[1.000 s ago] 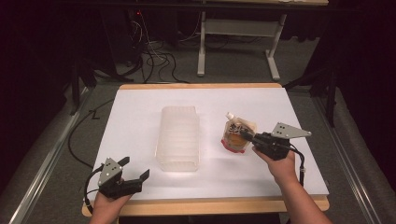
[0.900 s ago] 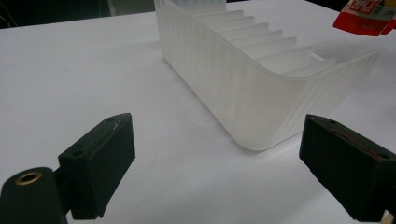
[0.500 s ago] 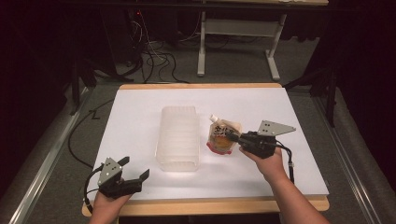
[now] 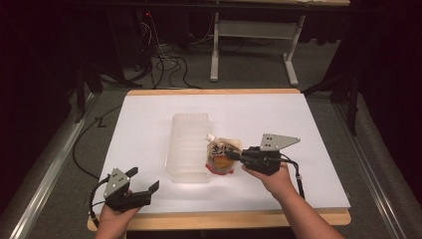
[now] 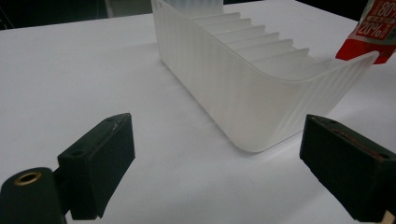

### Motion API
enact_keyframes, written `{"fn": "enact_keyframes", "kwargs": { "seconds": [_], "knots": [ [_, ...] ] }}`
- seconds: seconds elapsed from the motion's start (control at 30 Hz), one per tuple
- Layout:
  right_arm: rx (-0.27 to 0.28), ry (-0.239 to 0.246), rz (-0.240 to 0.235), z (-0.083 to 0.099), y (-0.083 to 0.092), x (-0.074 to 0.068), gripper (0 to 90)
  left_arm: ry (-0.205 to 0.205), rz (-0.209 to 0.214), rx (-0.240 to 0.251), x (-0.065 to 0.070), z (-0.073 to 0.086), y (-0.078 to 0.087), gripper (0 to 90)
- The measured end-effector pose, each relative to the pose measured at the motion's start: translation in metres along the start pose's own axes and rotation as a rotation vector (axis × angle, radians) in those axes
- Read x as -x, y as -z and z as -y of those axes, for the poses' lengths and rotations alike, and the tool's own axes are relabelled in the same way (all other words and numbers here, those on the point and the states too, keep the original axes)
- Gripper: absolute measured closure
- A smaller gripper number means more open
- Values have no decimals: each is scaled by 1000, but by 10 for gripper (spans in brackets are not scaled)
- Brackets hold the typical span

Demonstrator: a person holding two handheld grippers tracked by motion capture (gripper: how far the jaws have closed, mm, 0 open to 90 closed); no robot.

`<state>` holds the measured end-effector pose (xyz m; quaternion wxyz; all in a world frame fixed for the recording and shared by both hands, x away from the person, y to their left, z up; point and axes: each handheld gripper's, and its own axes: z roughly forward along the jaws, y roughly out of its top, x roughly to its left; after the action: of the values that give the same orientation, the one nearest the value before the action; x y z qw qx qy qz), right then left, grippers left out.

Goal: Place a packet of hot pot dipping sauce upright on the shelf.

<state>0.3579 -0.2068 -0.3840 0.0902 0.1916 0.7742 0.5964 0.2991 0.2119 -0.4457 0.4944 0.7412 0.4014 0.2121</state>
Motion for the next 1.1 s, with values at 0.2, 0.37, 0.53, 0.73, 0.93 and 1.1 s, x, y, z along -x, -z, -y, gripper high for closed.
{"fn": "enact_keyframes", "kwargs": {
  "seconds": [0.2, 0.37, 0.53, 0.73, 0.93, 1.1],
  "knots": [
    [-22, 2, -18, 1, -13, -4, 900, 3, -1, 4, 0, 0, 1, 107],
    [-44, 1, -23, -1, -24, -5, 900, 6, 2, 4, 0, 0, 1, 105],
    [-60, 10, -42, -5, -37, -5, 900, 6, 2, 9, 1, 0, 2, 104],
    [-70, 6, -49, -7, -52, -8, 900, 11, 4, 16, 1, 0, 4, 104],
    [-75, 9, -60, -10, -66, -12, 900, 10, 8, 22, 2, -1, 5, 104],
    [-89, 11, -61, -10, -76, -15, 900, 9, 7, 23, 2, -1, 5, 104]
  ]
}}
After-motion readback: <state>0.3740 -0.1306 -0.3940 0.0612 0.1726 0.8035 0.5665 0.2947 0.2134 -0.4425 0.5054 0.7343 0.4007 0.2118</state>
